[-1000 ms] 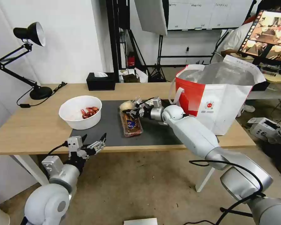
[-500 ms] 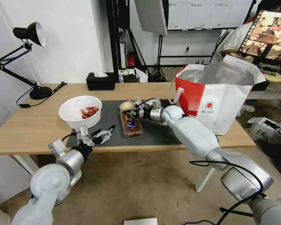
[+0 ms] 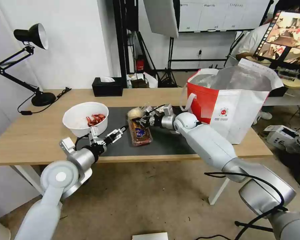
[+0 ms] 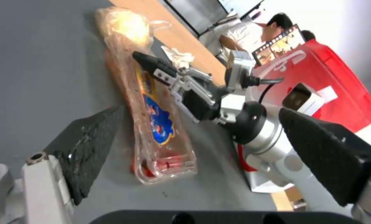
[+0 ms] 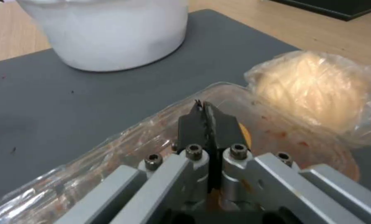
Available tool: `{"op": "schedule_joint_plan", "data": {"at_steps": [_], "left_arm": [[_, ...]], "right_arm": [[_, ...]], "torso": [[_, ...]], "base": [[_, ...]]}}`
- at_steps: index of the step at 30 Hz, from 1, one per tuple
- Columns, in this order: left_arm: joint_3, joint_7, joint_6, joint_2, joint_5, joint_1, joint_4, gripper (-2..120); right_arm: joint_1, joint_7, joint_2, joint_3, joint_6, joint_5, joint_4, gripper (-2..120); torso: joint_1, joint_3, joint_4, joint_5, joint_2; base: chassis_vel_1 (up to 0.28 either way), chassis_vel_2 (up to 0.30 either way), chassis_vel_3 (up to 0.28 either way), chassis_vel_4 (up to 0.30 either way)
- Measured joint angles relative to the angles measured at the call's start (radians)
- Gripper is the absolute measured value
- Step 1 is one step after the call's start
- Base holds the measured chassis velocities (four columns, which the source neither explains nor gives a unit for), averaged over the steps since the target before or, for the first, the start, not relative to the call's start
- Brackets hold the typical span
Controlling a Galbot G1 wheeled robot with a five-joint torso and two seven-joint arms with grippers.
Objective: Pick up the trash from the table and place it into the takeout bag.
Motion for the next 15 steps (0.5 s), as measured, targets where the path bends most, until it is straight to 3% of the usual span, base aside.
{"op": "schedule_joint_plan", "data": {"at_steps": [15], "left_arm": [[0.061, -0.061, 0.032, -0.031, -0.025, -0.073, 0.063, 100]], "right_arm": [[-0.012, 0.009, -0.012, 0.002, -0.008, 0.02, 0.012, 0]], "torso": [[0.0, 0.0, 0.0, 0.0, 0.0]], "base": [[0.0, 0.0, 0.0, 0.0]]}}
